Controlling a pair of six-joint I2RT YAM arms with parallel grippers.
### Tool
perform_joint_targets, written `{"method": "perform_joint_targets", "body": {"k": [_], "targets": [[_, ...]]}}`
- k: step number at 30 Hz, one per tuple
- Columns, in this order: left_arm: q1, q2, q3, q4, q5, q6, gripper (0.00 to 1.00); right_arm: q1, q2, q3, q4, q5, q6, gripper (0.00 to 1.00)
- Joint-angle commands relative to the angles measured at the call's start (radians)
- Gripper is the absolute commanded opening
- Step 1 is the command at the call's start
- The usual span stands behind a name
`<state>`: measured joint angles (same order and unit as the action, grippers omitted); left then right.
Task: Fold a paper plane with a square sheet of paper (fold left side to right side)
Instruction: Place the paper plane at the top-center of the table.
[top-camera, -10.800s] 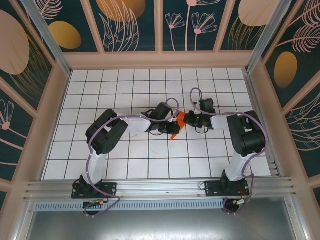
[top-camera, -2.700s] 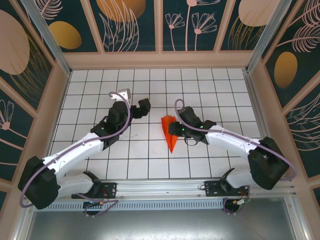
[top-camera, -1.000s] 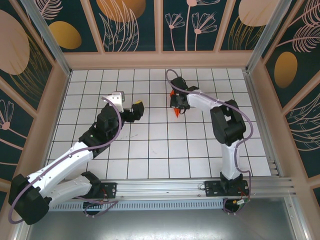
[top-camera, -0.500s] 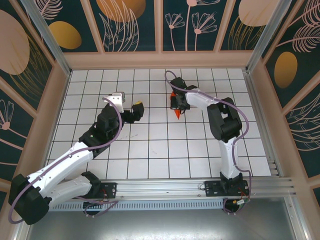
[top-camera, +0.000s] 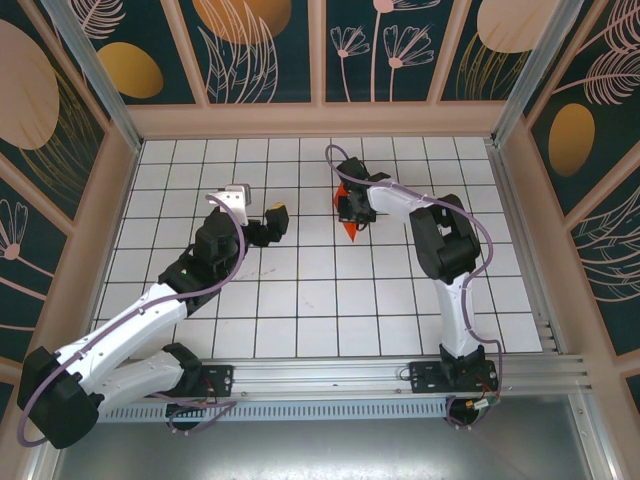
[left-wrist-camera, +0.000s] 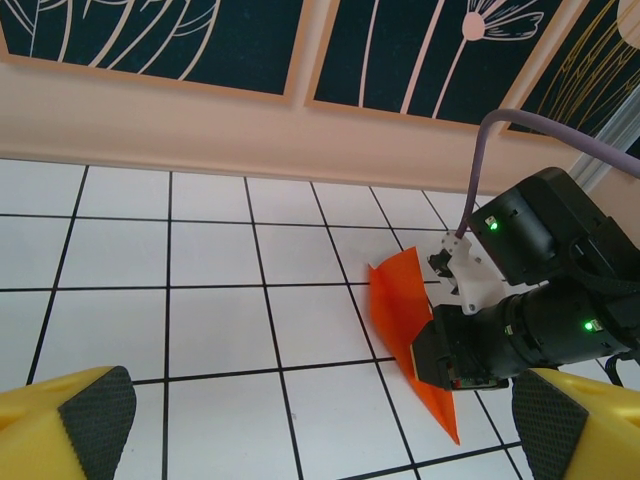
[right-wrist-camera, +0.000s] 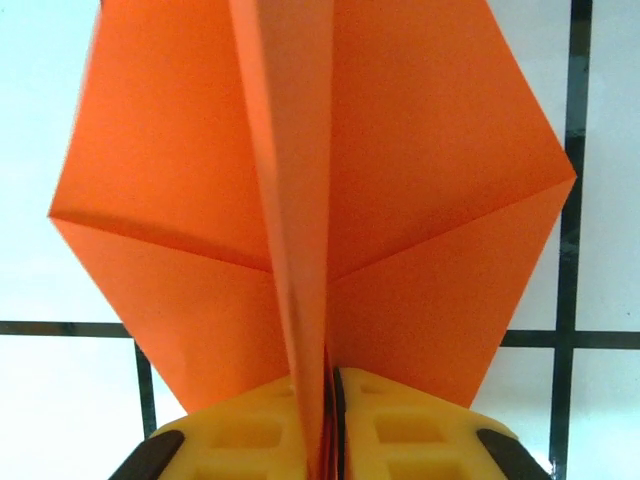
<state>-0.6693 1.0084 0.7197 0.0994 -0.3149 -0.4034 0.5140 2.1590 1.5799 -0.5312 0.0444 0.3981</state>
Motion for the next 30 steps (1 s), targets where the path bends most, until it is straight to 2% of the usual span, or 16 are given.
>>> {"method": "perform_joint_targets", "body": {"k": [1,13,19,22,26,28,30], "targets": [[0.003,0.002,0.001,-0.015,0.001,0.007,0.99,0.005,0.016,0.021,-0.029,0.003,-0.002,0.18],[0.004,0.022,0.047,-0.057,-0.097,-0.018,0.99,0.013,-0.103,0.023,-0.080,0.047,-0.007,0.30],[0.052,0.025,0.043,-0.049,-0.085,-0.051,0.99,0.021,-0.208,0.006,-0.114,0.054,-0.019,0.39],[0.110,0.017,0.030,-0.045,-0.072,-0.077,0.99,0.021,-0.308,-0.044,-0.103,0.087,-0.027,0.41],[0.218,-0.011,-0.015,-0.011,-0.072,-0.102,0.99,-0.001,-0.519,-0.203,0.014,0.144,-0.065,0.52],[0.264,-0.022,-0.042,0.015,-0.114,-0.101,0.98,-0.028,-0.628,-0.303,0.105,0.177,-0.090,0.59],[0.293,-0.033,-0.084,0.071,-0.214,-0.070,0.99,-0.077,-0.740,-0.417,0.195,0.203,-0.112,0.67]]}}
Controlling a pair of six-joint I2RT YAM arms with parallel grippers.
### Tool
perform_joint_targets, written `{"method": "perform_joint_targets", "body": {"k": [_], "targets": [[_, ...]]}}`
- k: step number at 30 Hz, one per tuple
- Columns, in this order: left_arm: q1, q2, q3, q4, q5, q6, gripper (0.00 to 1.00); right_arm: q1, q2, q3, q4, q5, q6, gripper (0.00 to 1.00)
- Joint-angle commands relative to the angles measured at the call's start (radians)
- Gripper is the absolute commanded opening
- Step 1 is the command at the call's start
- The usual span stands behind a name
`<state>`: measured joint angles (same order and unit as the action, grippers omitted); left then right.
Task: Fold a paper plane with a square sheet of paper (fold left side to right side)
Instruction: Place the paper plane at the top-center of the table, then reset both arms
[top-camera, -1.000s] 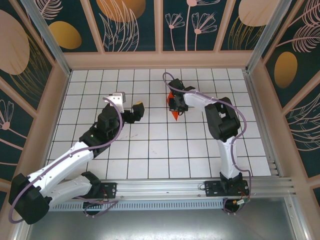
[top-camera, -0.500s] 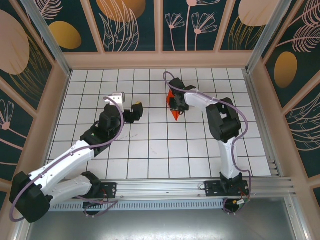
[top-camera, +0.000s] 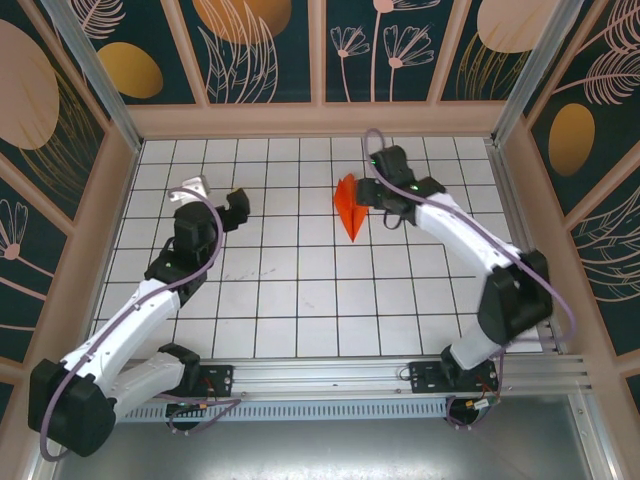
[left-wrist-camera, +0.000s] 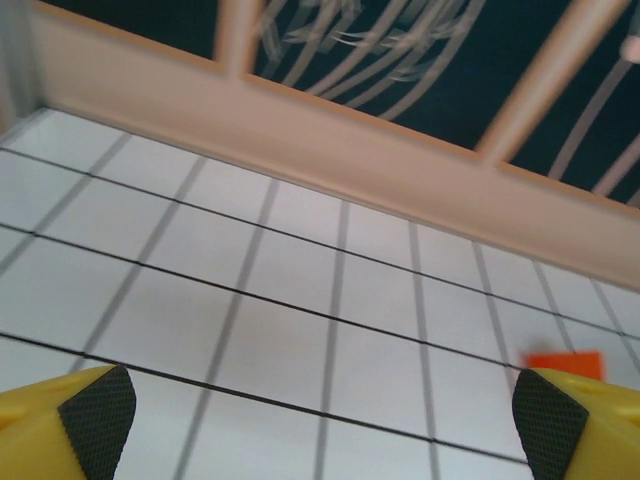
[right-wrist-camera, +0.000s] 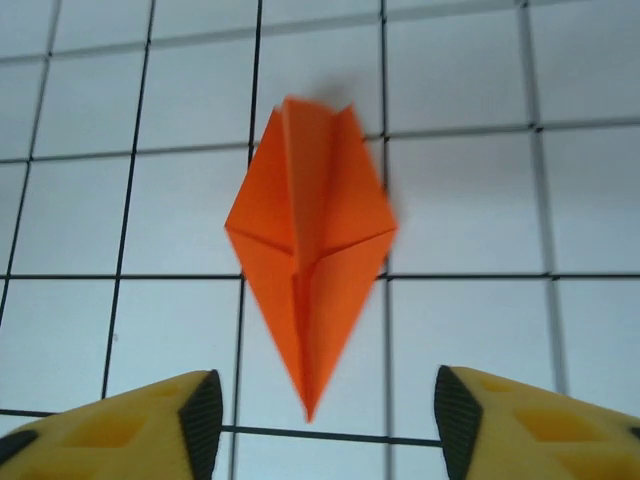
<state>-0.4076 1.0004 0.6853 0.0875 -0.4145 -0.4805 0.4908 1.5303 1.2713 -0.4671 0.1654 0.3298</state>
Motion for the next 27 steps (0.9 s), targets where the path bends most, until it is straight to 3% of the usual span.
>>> {"method": "perform_joint_targets", "body": {"k": [1,3,7,12,14,21,27], "targets": [[0.036,-0.029,-0.074,0.116,-0.170,0.029,0.99,-0.078,-0.151,-0.155,0.172,0.087,-0.057,0.71],[0.042,-0.039,-0.135,0.227,-0.293,0.092,0.99,-0.144,-0.238,-0.270,0.269,0.105,-0.083,0.80],[0.050,-0.035,-0.247,0.460,-0.429,0.222,0.99,-0.286,-0.348,-0.476,0.445,0.135,-0.083,0.98],[0.065,0.023,-0.311,0.583,-0.477,0.333,0.99,-0.485,-0.407,-0.714,0.695,0.063,-0.076,0.99],[0.072,0.049,-0.333,0.610,-0.494,0.343,0.99,-0.509,-0.411,-0.821,0.854,0.076,-0.129,0.99],[0.125,0.137,-0.428,0.796,-0.384,0.397,0.98,-0.538,-0.318,-0.981,1.241,0.019,-0.163,0.99],[0.152,0.254,-0.469,0.988,-0.295,0.449,0.99,-0.538,-0.168,-1.004,1.459,0.020,-0.186,0.99]]}}
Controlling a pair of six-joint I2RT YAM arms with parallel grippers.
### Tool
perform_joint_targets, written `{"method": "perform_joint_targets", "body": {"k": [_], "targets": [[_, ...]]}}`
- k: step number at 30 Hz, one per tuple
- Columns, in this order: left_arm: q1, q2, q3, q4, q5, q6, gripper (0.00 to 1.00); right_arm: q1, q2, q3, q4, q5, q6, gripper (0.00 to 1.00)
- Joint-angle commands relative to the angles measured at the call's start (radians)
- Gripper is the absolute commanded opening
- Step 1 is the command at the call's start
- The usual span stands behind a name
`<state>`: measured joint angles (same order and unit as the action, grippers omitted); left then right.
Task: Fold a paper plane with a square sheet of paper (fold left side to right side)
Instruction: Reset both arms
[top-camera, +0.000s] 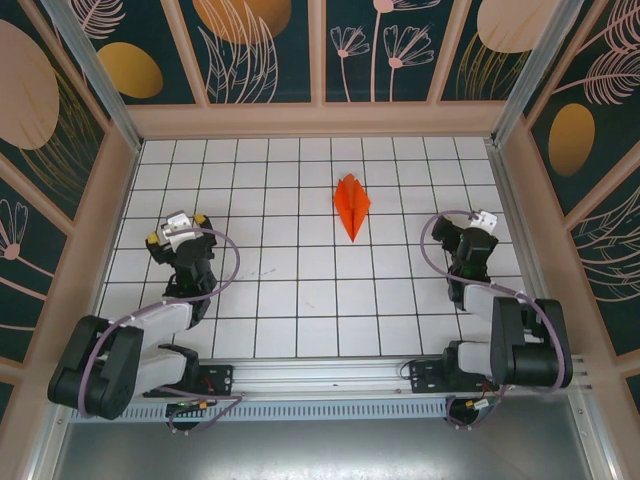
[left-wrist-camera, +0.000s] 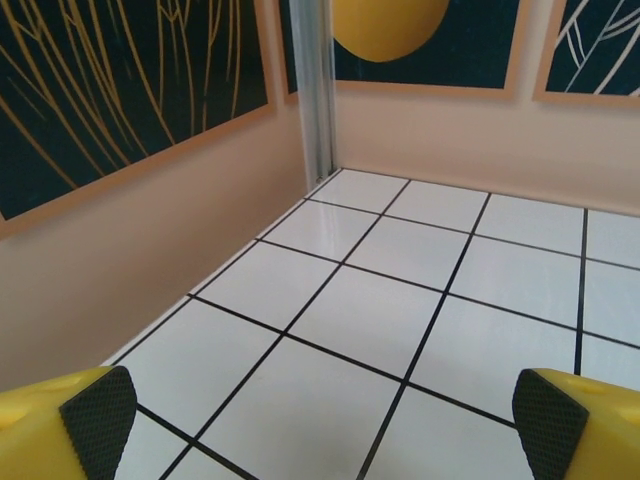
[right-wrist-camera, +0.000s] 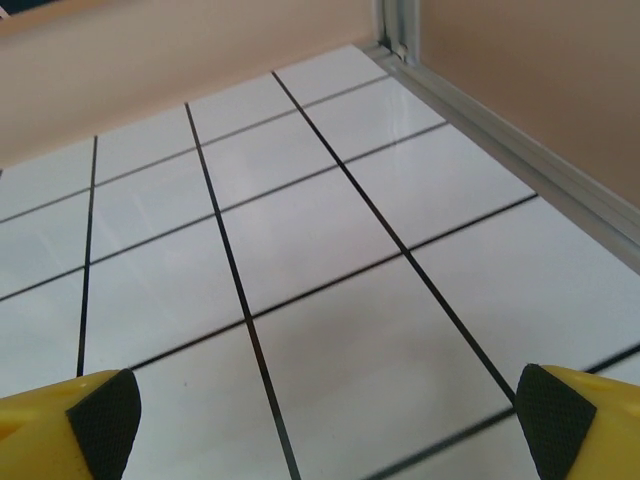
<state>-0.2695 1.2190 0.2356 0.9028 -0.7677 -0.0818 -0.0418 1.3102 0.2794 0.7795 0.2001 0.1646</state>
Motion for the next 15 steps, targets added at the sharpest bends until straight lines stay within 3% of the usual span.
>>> {"method": "perform_joint_targets", "body": {"k": [1,10,12,15], "targets": [[0.016,0.064,-0.027,0.216,0.072,0.063,0.99,-0.005,0.075,0.001,0.213,-0.016,-0.029,0.99],[0.066,0.244,-0.085,0.525,0.295,0.139,0.99,0.021,0.199,-0.037,0.426,-0.103,-0.120,0.99],[0.077,0.232,-0.082,0.495,0.309,0.121,0.99,0.016,0.240,-0.080,0.550,-0.128,-0.131,0.99],[0.093,0.236,-0.110,0.549,0.338,0.112,0.99,0.003,0.226,-0.063,0.488,-0.162,-0.119,0.99]]}}
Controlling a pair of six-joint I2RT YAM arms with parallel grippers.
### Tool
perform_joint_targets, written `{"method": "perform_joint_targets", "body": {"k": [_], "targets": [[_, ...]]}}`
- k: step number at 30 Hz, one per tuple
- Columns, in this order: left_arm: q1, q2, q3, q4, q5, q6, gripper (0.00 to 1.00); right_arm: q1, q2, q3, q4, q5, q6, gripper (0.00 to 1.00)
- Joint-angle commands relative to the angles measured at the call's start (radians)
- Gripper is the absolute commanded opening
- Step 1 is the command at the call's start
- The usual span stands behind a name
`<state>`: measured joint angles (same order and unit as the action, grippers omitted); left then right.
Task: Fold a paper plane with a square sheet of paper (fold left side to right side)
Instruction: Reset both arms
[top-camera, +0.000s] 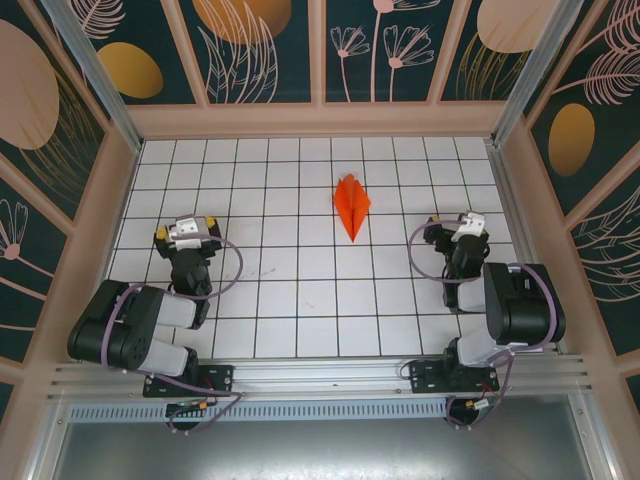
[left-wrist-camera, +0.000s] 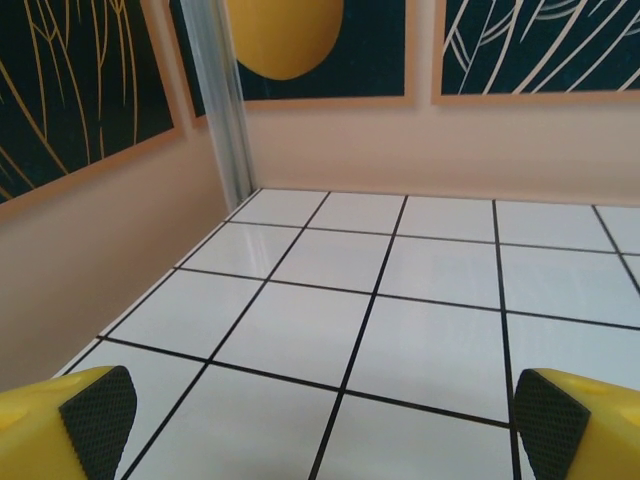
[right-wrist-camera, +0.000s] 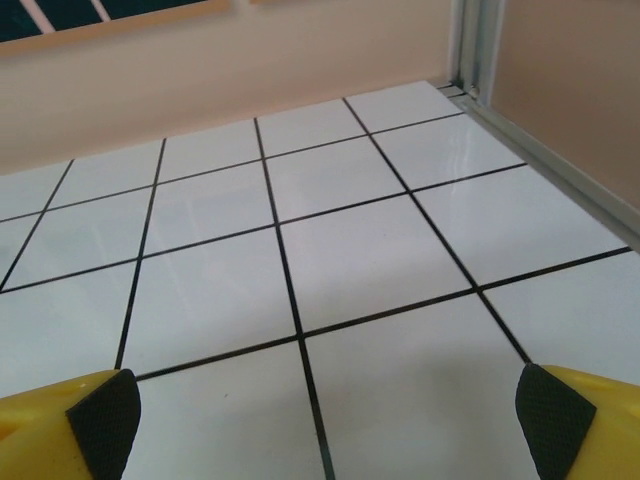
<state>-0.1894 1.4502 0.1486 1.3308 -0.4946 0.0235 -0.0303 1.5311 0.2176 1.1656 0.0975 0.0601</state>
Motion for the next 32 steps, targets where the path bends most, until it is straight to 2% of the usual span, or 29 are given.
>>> {"method": "perform_joint_targets", "body": {"k": [1,4,6,8,11,32], "targets": [[0.018,0.005,-0.029,0.127,0.075,0.001,0.99,-0.010,0.009,-0.005,0.118,-0.061,-0.015,0.99],[0.069,0.028,-0.051,0.177,0.146,-0.041,0.99,-0.011,0.008,-0.002,0.106,-0.062,-0.014,0.99],[0.096,0.113,-0.023,0.241,0.180,-0.051,0.99,-0.011,0.008,-0.003,0.109,-0.060,-0.015,0.99],[0.117,0.059,0.050,0.001,0.219,-0.077,0.99,-0.010,0.008,-0.003,0.109,-0.060,-0.016,0.99],[0.145,0.072,0.068,-0.016,0.218,-0.113,0.99,-0.003,0.008,0.000,0.105,-0.050,-0.022,0.99],[0.145,0.073,0.063,-0.001,0.203,-0.114,0.99,0.006,0.010,0.013,0.085,-0.078,-0.043,0.99]]}}
